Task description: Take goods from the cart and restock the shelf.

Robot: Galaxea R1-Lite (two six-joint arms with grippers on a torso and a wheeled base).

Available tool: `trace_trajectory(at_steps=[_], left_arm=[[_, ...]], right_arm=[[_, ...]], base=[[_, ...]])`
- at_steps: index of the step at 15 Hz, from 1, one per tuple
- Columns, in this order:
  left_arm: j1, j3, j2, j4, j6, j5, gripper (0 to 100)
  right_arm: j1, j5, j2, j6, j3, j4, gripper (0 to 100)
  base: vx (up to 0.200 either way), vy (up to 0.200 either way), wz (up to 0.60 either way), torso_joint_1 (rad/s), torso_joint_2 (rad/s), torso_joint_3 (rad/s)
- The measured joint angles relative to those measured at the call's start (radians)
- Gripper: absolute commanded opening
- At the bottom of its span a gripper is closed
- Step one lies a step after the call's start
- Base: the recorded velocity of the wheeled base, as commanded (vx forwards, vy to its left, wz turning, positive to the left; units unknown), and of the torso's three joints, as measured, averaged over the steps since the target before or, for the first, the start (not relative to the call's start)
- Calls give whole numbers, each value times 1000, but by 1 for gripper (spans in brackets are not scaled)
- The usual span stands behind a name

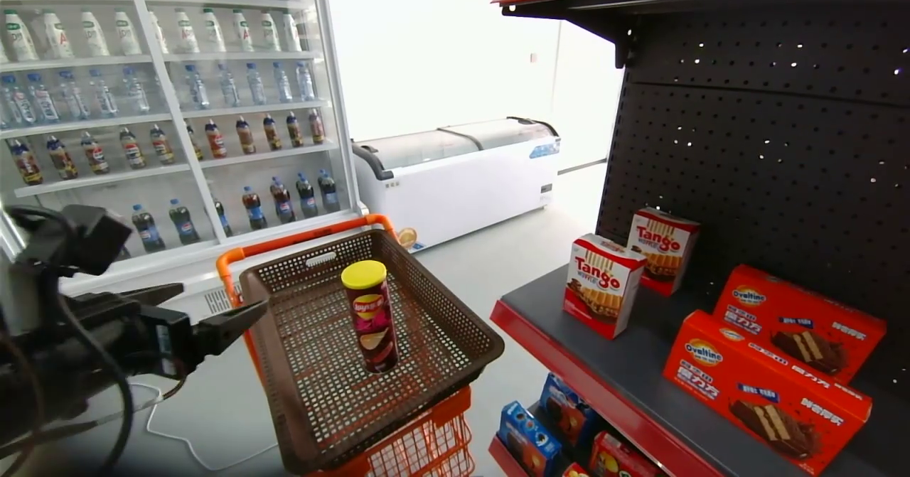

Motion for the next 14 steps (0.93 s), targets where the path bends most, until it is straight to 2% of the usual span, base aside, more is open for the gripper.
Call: trace_trajectory(at_steps=[3,8,10,14], left_arm=[[-27,-11,233,-167,-1,-17,100],[-33,-27,526,-426,-1,-23,100],[-33,-56,624,-481,-2,-44,100],[-37,-157,767,-533,0,-83,100]], right_arm=[[0,-1,0,0,0,0,100],[1,0,0,1,0,0,100],[1,0,0,0,0,0,100],[1,0,0,0,0,0,100]], base=[[0,0,0,0,0,0],[0,0,0,0,0,0],[0,0,0,0,0,0],[0,0,0,0,0,0]])
